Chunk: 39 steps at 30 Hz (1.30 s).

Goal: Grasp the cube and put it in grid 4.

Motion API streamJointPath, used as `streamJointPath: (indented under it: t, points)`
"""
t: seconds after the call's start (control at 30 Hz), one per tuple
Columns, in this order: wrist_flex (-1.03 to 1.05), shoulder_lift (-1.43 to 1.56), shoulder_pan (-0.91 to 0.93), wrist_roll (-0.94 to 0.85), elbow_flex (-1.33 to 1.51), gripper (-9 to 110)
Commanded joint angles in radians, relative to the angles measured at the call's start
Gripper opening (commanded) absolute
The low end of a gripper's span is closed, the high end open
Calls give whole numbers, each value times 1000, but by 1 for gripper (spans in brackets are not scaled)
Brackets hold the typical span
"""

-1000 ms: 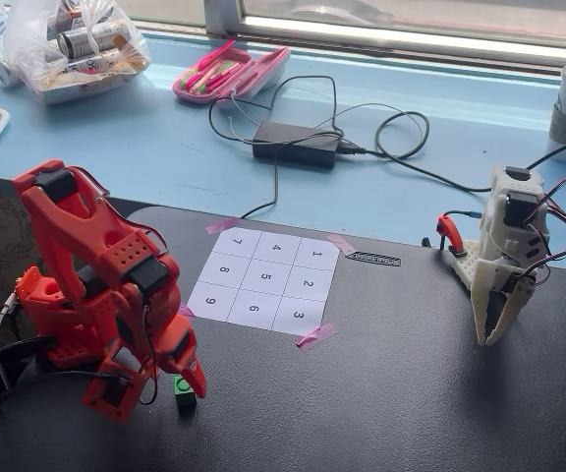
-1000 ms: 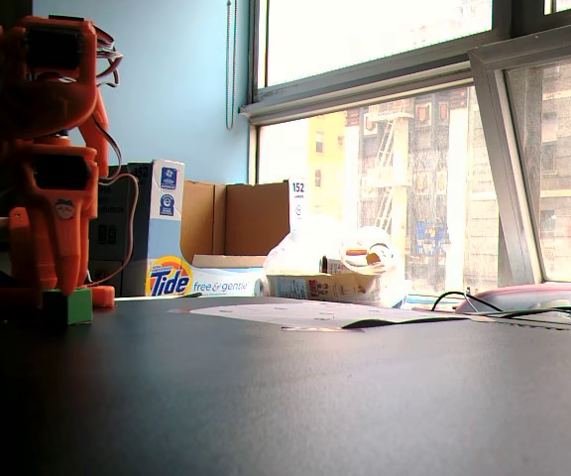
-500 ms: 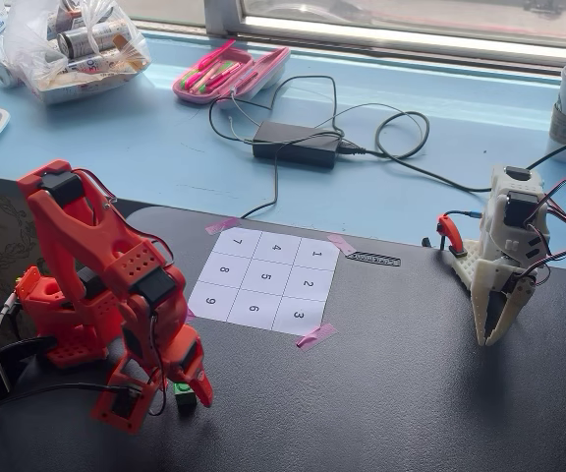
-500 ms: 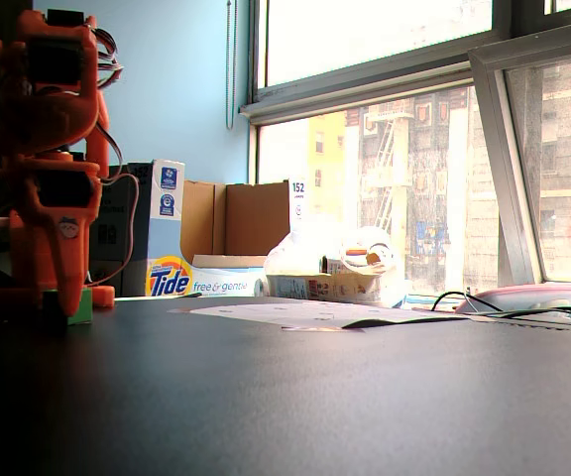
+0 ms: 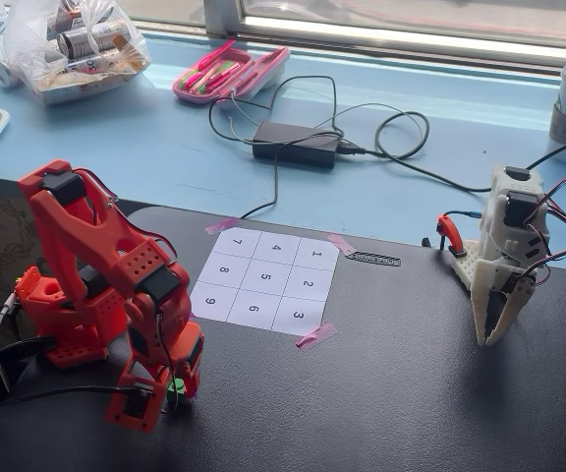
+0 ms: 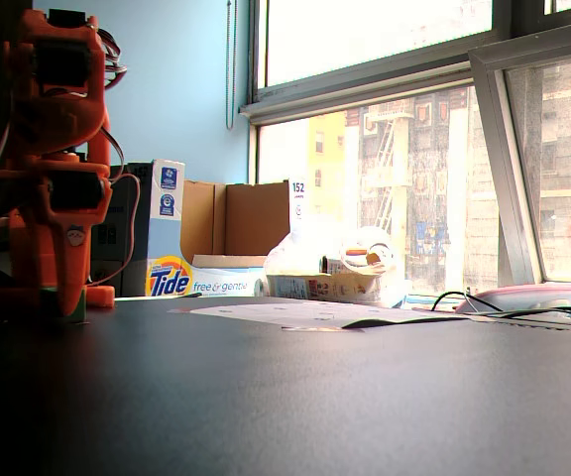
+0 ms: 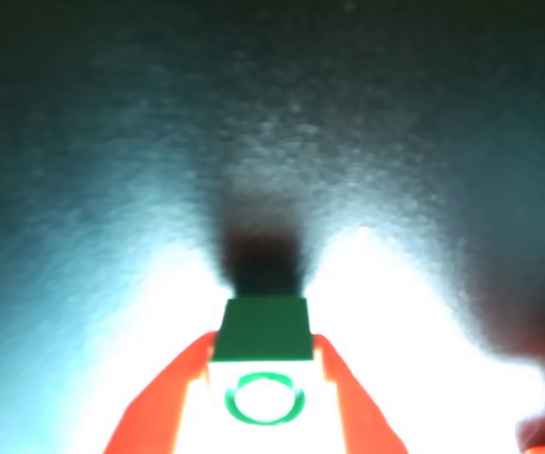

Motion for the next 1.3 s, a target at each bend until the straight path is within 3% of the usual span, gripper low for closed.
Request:
streamJointPath:
  t: [0.0, 0.3, 0.5, 0.87, 1.27]
  points:
    - [92, -2, -37, -5, -166, 0]
    - [503, -146, -342, 137, -867, 0]
    - [589, -256, -646, 255, -1140, 0]
    - [480, -468, -1057, 360, -1241, 0]
    - [351, -706, -1215, 416, -1243, 0]
